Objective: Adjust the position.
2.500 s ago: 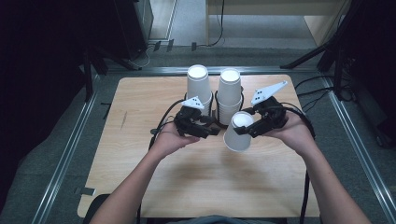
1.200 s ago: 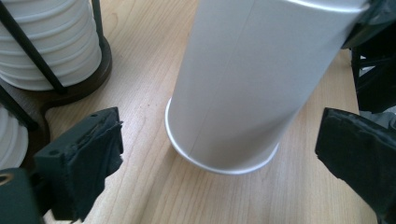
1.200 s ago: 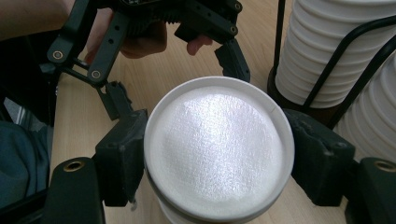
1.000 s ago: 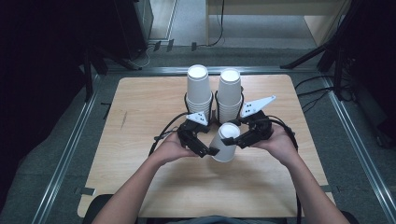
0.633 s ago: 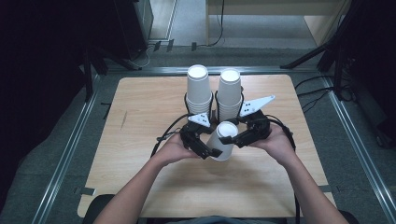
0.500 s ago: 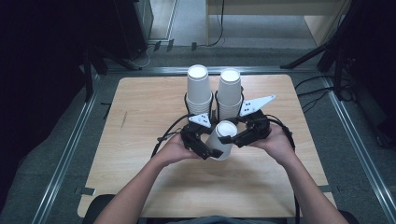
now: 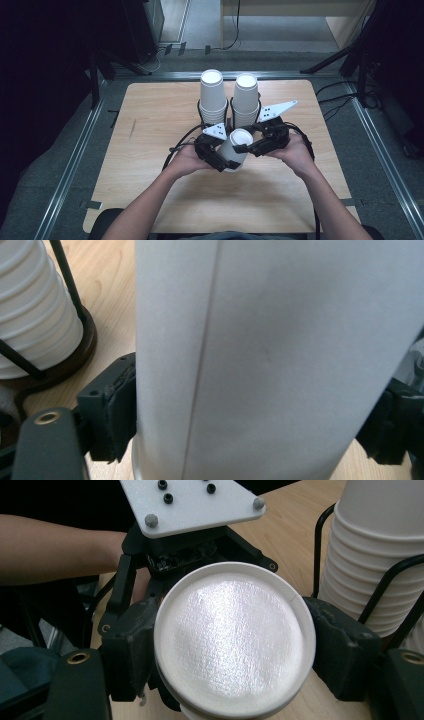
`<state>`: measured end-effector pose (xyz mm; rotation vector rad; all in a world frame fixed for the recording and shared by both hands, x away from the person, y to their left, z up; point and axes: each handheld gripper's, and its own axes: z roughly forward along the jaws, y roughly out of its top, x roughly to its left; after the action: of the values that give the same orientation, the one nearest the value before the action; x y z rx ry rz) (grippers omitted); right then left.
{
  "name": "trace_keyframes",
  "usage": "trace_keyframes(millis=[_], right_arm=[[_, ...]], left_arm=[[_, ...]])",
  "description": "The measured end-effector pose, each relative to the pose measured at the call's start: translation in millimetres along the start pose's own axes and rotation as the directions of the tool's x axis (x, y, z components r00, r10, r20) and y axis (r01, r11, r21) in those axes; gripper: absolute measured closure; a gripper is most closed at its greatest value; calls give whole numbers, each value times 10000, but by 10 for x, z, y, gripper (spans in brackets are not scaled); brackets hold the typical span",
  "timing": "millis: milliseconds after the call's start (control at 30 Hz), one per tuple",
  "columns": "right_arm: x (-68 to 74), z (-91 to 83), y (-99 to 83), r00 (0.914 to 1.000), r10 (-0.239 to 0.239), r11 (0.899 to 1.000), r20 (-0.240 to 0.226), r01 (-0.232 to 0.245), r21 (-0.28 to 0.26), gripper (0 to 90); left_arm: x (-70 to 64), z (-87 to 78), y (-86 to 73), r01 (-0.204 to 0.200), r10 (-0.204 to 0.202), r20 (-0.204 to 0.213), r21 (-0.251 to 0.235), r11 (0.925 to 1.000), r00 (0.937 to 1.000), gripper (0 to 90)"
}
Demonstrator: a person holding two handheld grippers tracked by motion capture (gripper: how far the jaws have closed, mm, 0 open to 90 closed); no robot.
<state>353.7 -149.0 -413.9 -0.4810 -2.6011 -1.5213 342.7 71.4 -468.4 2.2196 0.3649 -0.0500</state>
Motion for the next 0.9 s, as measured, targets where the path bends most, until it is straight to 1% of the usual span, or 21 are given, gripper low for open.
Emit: trace_keyframes(millis=[67, 100, 133, 167, 200, 233, 267, 300, 333, 367, 400, 433, 467, 500, 533, 567, 667, 700, 733, 833, 900], right_arm=[[-7, 2, -5, 10000, 36, 10000, -83, -35, 80, 257], [-7, 2, -5, 10000, 36, 10000, -83, -35, 80, 247], [-7, 6, -6, 9999, -14, 9995, -170, 20, 328, 189], [3, 1, -8, 9998, -108, 9987, -141, 115, 491, 178], [8, -1, -9, 9997, -167, 9983, -162, 175, 560, 173], [12, -7, -11, 9997, -189, 9978, -174, 199, 639, 173], [12, -11, -17, 9994, -243, 9971, -240, 260, 709, 173], [12, -11, -17, 9994, -243, 9971, -240, 260, 709, 173], [14, -15, -29, 9988, -323, 9961, -376, 353, 803, 173], [18, -14, -37, 9986, -381, 9952, -366, 412, 891, 173], [17, -8, -45, 9983, -420, 9941, -402, 458, 986, 173], [21, 0, -54, 9984, -476, 9926, -307, 507, 1106, 174], [23, 9, -62, 9981, -587, 9909, -164, 603, 1207, 181], [22, 20, -72, 9979, -633, 9894, -157, 648, 1299, 184], [22, 29, -82, 9979, -632, 9877, -148, 647, 1424, 190], [20, 41, -96, 9977, -653, 9871, -196, 674, 1451, 196], [23, 78, -143, 9975, -673, 9850, -236, 702, 1578, 211], [26, 90, -157, 9974, -672, 9839, -278, 709, 1640, 217], [27, 100, -169, 9971, -709, 9834, -276, 745, 1656, 219], [16, 129, -200, 9975, -587, 9837, -388, 645, 1677, 231], [16, 151, -211, 9973, -636, 9821, -376, 692, 1751, 235]], left_arm=[[2, -2, 5, 46, -46, 93, 84, 10000, 9999, 154], [6, -2, 10, 108, -111, 217, 134, 9999, 9997, 154], [6, -8, 16, 125, -129, 150, 227, 9997, 9998, 156], [19, -32, 20, 187, -199, 272, 412, 9990, 9994, 156], [19, -32, 20, 187, -199, 272, 412, 9990, 9994, 156], [25, -66, 20, 271, -292, 334, 630, 9976, 9990, 156], [21, -91, 23, 85, -98, 166, 749, 9972, 9998, 156], [21, -91, 23, 85, -98, 166, 749, 9972, 9998, 155], [20, -146, 28, 39, -53, 167, 796, 9968, 9998, 155], [19, -177, 32, -34, 30, 48, 847, 9964, 10000, 155], [26, -206, 35, -33, 30, 37, 931, 9957, 10000, 155], [30, -234, 35, -73, 78, -54, 980, 9952, 10000, 155], [38, -257, 33, -64, 75, -103, 1013, 9948, 9999, 154], [49, -281, 33, 40, -27, -119, 1094, 9940, 9999, 155], [55, -301, 31, 59, -35, -216, 1124, 9936, 9998, 154], [65, -320, 31, 79, -57, -186, 1199, 9928, 9998, 155], [71, -368, 42, 12, 30, -285, 1472, 9891, 9996, 154], [69, -380, 48, -96, 151, -335, 1572, 9875, 9993, 154], [69, -380, 48, -96, 151, -335, 1572, 9875, 9993, 153], [57, -408, 74, -284, 395, -542, 1934, 9807, 9977, 153], [56, -407, 86, -277, 411, -605, 2067, 9780, 9973, 153]])
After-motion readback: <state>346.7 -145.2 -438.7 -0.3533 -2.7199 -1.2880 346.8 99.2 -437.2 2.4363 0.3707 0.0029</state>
